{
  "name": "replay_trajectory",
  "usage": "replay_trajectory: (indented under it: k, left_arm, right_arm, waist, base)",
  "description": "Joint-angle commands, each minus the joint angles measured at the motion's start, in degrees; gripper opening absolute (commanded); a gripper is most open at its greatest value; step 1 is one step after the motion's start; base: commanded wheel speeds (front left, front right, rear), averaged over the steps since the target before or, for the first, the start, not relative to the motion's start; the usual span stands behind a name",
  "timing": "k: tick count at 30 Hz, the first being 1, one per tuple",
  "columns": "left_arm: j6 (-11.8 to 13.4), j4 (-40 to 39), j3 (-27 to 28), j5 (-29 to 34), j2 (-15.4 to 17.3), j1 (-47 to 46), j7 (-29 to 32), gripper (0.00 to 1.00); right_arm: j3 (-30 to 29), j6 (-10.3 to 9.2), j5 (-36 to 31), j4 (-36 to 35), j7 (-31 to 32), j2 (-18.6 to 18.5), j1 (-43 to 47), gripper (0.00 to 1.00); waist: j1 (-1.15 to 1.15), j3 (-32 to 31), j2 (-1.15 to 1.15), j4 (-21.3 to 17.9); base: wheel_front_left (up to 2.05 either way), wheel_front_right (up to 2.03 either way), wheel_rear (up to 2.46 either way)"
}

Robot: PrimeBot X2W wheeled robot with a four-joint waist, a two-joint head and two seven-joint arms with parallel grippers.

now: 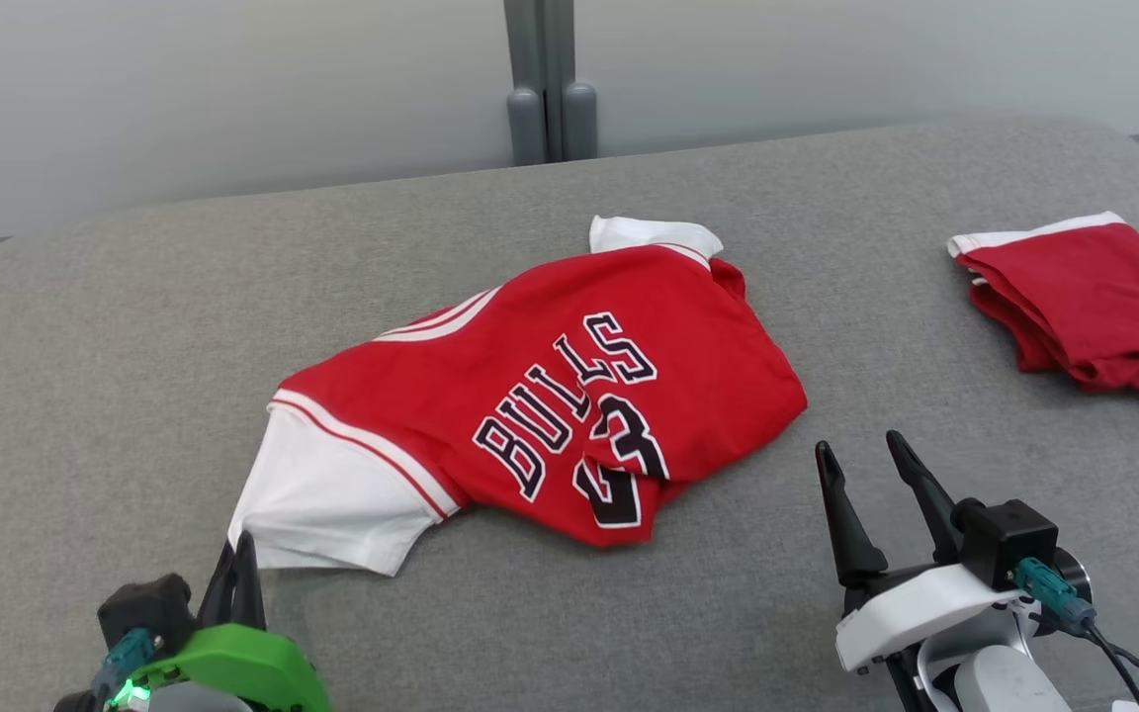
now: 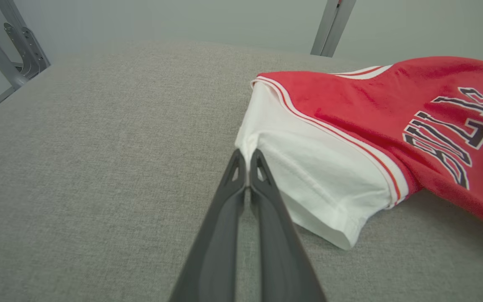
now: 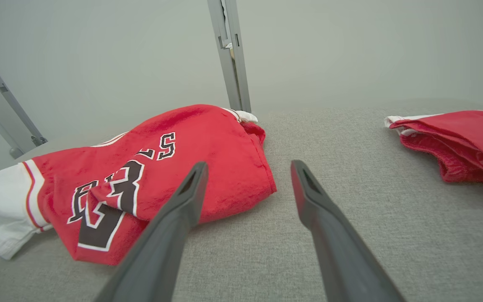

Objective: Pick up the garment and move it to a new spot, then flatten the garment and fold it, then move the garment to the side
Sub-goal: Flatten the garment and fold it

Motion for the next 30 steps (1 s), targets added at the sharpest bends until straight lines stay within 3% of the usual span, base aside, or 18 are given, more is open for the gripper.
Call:
replay_trajectory:
  k: [1, 6, 12, 14, 15, 30]
  left_arm:
    - [0.68, -1.19, 0.47, -0.61, 0.42, 2.03, 0.44, 0.00]
    - [2.65, -3.66, 1.66, -1.95, -0.13, 7.41, 1.65, 0.00]
    - [3.10, -2.94, 1.98, -3.04, -0.76, 9.34, 0.87, 0.00]
    - [2.84, -2.97, 1.52, -2.75, -1.09, 8.62, 0.29, 0.43]
    - [2.60, -2.93, 1.22, -2.58, -1.25, 8.04, -0.06, 1.00]
    - [0.23, -7.04, -4.06, -0.07, -3.45, 2.00, -5.50, 1.00]
  right_arm:
    - [-0.17, -0.09, -0.32, -0.12, -0.18, -0.08, 0.53, 1.00]
    - [-0.20, -0.09, -0.65, 0.16, -0.18, -0.09, -0.33, 1.00]
    - [-0.61, -0.09, -1.41, 0.49, -0.18, -0.10, -0.80, 1.00]
    - [-0.82, -0.09, -1.77, 0.66, -0.18, -0.09, -1.05, 1.00]
    - [-0.96, -0.09, -2.03, 0.81, -0.18, -0.10, -1.17, 1.00]
    - [-5.14, -0.09, -5.82, 2.50, -0.18, -0.09, -4.03, 1.00]
  waist:
    - [0.00, -1.28, 0.00, 3.07]
    - [0.00, -0.74, 0.00, 4.47]
    - [0.00, -0.30, 0.00, 4.74]
    - [0.00, -0.28, 0.00, 4.66]
    - [0.00, -0.28, 0.00, 4.58]
    - [0.00, 0.28, 0.00, 3.74]
  base:
    - [0.00, 0.00, 0.00]
    - [0.00, 0.00, 0.00]
    - [0.00, 0.00, 0.00]
    - [0.00, 0.00, 0.00]
    - [0.00, 0.00, 0.00]
    - [0.00, 0.00, 0.00]
